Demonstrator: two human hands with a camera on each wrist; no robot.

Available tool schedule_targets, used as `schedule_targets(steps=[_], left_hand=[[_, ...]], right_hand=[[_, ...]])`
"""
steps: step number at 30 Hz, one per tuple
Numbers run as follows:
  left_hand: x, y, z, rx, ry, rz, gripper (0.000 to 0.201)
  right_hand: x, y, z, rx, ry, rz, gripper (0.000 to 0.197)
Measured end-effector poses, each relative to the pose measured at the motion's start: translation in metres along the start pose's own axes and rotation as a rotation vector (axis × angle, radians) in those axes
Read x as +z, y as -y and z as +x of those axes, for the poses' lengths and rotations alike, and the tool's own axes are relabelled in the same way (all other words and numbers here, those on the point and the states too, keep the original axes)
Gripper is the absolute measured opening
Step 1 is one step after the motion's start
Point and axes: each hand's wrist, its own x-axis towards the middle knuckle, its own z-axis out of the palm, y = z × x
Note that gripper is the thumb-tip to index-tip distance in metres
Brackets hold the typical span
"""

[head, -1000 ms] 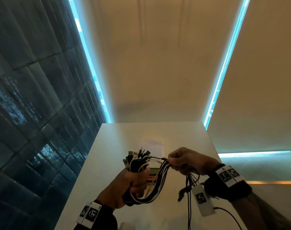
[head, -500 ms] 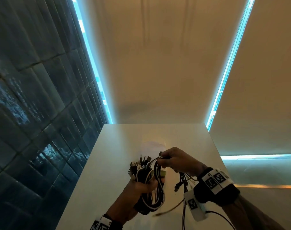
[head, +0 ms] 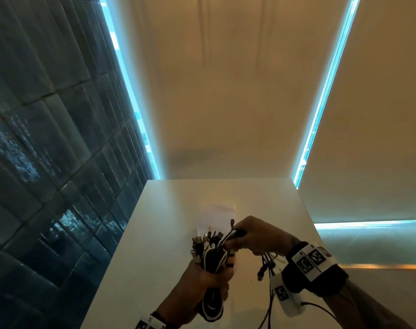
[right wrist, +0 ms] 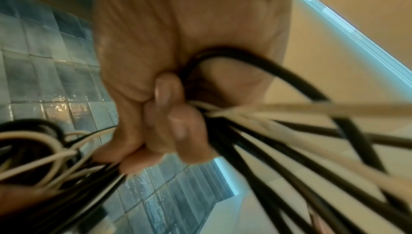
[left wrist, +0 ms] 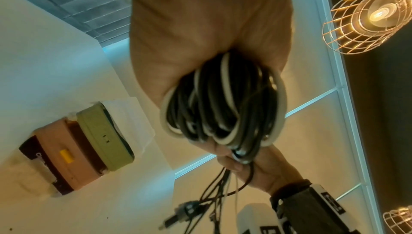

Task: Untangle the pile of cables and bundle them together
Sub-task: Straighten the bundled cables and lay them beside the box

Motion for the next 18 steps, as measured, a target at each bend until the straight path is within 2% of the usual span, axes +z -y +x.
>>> schedule_targets(steps=[4,10,13,16,18], left_hand=[[-0.005,0.001,-0.002,-0.045,0.051,0.085,0.043],[-0.005,-0.002,-0.004,-0.042,0.097,0.134,0.047],[-0.005,-0.001,-0.004,-0.086,0.078,0.176,0.033],[-0.008,0.004,-0.003,-0.173,0.076,0.139,0.030],[-0.012,0.000,-0.005,-0.206,0.082,0.084,0.022]], right_hand=[[-0.012,-0.002,-0.004,0.103,0.111,0.014,0.032],[-0.028,-0.003,-0.011,0.180,0.233,0.198,0.018],[-0.028,-0.004,-0.012,0.182,0.255,0.217,0.026],[-0.024,-0.004,-0.015,0.163,0.299,0.139,0.015],[-0.024,-0.006,-0.017,0.156,0.320,0.113,0.014]])
